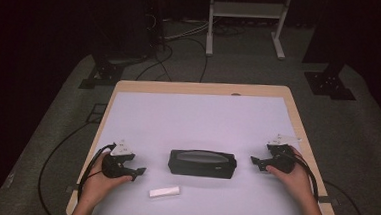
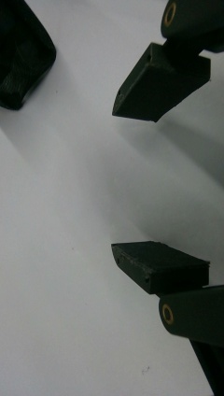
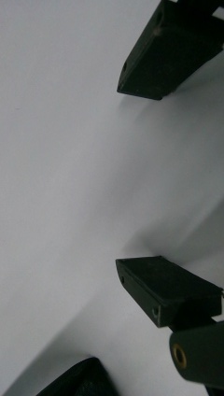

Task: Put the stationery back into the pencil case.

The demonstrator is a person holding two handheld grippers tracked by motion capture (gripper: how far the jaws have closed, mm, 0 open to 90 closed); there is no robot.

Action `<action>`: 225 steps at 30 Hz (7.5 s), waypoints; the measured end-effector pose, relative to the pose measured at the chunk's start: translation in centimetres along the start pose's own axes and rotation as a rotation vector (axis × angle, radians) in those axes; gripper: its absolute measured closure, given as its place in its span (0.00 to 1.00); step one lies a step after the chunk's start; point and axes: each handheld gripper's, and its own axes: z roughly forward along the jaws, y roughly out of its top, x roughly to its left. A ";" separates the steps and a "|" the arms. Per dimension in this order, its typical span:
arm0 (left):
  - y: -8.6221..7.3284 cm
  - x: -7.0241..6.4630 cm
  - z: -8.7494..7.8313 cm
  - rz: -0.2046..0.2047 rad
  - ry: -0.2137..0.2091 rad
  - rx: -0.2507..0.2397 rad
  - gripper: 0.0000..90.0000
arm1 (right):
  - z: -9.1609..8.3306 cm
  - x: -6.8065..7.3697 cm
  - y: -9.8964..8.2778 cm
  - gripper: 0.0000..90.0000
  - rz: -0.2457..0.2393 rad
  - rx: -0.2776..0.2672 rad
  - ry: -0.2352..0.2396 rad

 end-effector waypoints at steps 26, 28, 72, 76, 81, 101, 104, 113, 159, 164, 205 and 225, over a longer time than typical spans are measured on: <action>2.9 -2.6 -2.2 0.036 -0.111 0.111 0.41 | 0.0 0.0 0.0 0.14 0.004 -0.001 0.002; 3.2 -2.7 -2.3 0.049 -0.113 0.116 0.41 | 0.0 0.0 0.0 0.14 0.002 -0.001 0.002; 5.4 -8.8 0.4 0.237 -0.269 0.222 0.48 | 0.0 -0.1 0.0 0.14 0.002 -0.001 0.003; 5.4 -9.2 0.7 0.253 -0.273 0.235 0.51 | 0.0 -0.1 0.0 0.14 0.002 0.000 0.003; 5.4 -9.6 1.3 0.269 -0.278 0.249 0.52 | 0.0 -0.1 0.0 0.14 0.003 0.000 0.003; 5.0 -10.4 2.5 0.303 -0.267 0.296 0.63 | 0.0 -0.1 0.0 0.14 0.003 0.001 0.004; 5.0 -10.6 2.5 0.310 -0.252 0.299 0.66 | 0.0 -0.1 0.0 0.14 0.004 0.000 0.004; 5.3 -11.1 2.6 0.358 -0.225 0.323 0.71 | 0.0 -0.1 0.0 0.14 0.003 0.001 0.004; 7.2 -9.4 -0.8 0.249 -0.280 0.168 0.77 | 0.0 -0.1 0.0 0.14 0.004 0.000 0.005; 8.1 -9.3 -1.2 0.247 -0.285 0.134 0.77 | 0.0 -0.1 0.0 0.14 0.004 0.000 0.005; 16.5 -8.6 0.5 0.316 -0.308 -0.049 0.77 | 0.0 -0.1 0.0 0.14 0.006 0.000 0.005; 16.7 -8.7 3.9 0.357 -0.318 -0.036 0.77 | 0.0 -0.1 0.0 0.14 0.005 0.000 0.006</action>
